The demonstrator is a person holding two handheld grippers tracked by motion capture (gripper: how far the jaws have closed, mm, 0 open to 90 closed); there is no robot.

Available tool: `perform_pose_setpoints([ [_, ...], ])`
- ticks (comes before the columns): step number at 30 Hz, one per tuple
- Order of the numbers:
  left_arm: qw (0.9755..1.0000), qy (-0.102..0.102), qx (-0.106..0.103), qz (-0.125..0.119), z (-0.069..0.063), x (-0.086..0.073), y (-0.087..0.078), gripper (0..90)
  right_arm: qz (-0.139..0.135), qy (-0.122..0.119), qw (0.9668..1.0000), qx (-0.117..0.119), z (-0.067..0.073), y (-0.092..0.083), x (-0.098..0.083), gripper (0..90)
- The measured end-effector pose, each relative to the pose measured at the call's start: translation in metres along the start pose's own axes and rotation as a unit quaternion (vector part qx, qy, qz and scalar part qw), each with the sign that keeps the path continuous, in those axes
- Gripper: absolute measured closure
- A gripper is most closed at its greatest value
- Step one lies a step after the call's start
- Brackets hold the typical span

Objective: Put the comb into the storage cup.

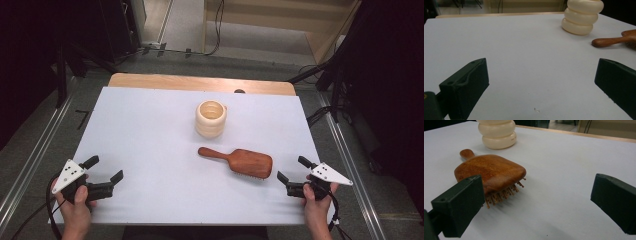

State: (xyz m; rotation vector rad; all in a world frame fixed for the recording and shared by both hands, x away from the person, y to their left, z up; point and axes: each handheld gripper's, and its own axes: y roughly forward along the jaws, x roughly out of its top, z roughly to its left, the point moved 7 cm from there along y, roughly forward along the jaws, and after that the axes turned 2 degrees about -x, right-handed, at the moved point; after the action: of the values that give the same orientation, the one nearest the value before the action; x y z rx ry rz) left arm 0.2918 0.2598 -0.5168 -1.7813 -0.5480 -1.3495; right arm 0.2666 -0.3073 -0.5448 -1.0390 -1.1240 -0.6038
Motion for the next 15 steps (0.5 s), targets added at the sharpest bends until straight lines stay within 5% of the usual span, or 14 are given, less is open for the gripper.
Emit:
perform_pose_setpoints([
  [5, 1.0, -0.001, 0.003, 0.0, 0.0, 0.002, 0.0, 0.0, 0.0, -0.001, 1.0, 0.001, 0.001, 0.0, 0.0, 0.0],
  [15, 0.9994, -0.004, -0.022, -0.025, -0.015, 0.018, -0.003, 0.0, -0.003, -0.003, 1.0, 0.005, 0.001, 0.0, 0.0, 0.0],
])
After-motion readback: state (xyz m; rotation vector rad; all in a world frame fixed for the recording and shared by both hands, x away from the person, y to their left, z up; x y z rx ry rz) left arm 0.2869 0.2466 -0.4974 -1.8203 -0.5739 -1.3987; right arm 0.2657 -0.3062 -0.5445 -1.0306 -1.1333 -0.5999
